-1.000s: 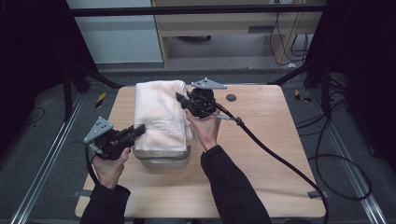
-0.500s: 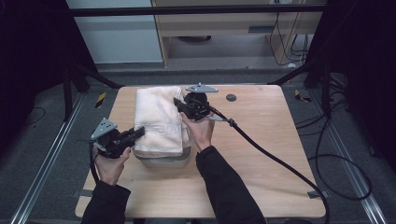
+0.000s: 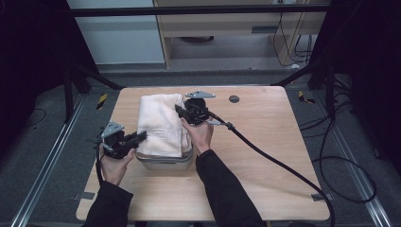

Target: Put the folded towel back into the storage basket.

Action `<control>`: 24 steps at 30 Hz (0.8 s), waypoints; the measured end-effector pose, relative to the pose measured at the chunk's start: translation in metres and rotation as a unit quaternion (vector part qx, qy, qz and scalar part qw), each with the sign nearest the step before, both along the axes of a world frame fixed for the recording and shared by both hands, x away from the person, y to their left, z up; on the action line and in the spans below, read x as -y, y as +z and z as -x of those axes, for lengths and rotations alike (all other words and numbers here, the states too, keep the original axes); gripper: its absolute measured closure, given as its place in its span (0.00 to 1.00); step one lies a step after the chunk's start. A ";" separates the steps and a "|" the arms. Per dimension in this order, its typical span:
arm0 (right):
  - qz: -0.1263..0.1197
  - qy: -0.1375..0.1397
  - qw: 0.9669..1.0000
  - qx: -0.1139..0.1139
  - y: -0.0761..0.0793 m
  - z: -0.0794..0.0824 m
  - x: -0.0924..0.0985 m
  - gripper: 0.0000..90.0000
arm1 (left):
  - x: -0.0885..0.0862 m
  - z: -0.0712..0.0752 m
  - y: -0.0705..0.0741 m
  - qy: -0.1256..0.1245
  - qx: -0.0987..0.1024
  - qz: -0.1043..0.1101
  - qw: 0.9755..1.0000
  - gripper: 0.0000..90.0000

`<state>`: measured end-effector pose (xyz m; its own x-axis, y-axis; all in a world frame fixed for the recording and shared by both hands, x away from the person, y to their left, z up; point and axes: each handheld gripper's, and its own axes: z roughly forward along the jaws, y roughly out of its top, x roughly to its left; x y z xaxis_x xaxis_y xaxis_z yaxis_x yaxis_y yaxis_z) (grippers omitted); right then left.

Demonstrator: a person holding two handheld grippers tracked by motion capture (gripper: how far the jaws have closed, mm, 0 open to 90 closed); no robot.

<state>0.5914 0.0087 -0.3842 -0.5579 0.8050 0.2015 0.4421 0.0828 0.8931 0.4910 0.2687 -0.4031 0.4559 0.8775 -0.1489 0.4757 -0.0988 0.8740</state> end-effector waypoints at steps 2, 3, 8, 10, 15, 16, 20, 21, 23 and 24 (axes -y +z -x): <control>0.007 0.000 1.000 -0.003 -0.005 -0.002 -0.001 0.78 | 0.002 -0.004 -0.006 0.003 -0.007 -0.010 1.000 0.86; 0.007 0.000 1.000 -0.003 -0.005 -0.002 -0.001 0.78 | 0.002 -0.004 -0.006 0.003 -0.007 -0.010 1.000 0.86; 0.023 -0.002 1.000 -0.012 -0.018 -0.007 -0.005 0.78 | 0.003 -0.010 -0.016 0.010 -0.021 -0.022 0.999 0.86; 0.029 -0.002 0.999 -0.017 -0.023 -0.009 -0.006 0.78 | 0.003 -0.012 -0.017 0.011 -0.024 -0.032 0.999 0.86; 0.040 -0.010 0.999 -0.029 -0.035 -0.012 -0.008 0.78 | 0.008 -0.016 -0.025 0.011 -0.035 -0.046 0.998 0.86; 0.041 -0.011 0.999 -0.031 -0.037 -0.012 -0.008 0.78 | 0.008 -0.017 -0.026 0.010 -0.038 -0.046 0.998 0.86; 0.044 -0.015 0.998 -0.037 -0.045 -0.010 -0.005 0.78 | 0.011 -0.019 -0.032 0.007 -0.047 -0.048 0.998 0.86; 0.045 -0.015 0.998 -0.038 -0.046 -0.010 -0.004 0.78 | 0.012 -0.019 -0.031 0.007 -0.046 -0.049 0.998 0.86; 0.042 -0.017 0.998 -0.038 -0.048 -0.009 -0.001 0.78 | 0.014 -0.019 -0.032 0.007 -0.044 -0.056 0.997 0.86; 0.043 -0.017 0.998 -0.038 -0.049 -0.009 0.000 0.78 | 0.016 -0.019 -0.032 0.007 -0.043 -0.062 0.997 0.86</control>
<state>0.6008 0.0087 -0.4330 -0.5157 0.8394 0.1719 0.5127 0.1416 0.8468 0.5100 0.2532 -0.4347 0.4345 0.8973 -0.0776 0.5506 -0.1964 0.8113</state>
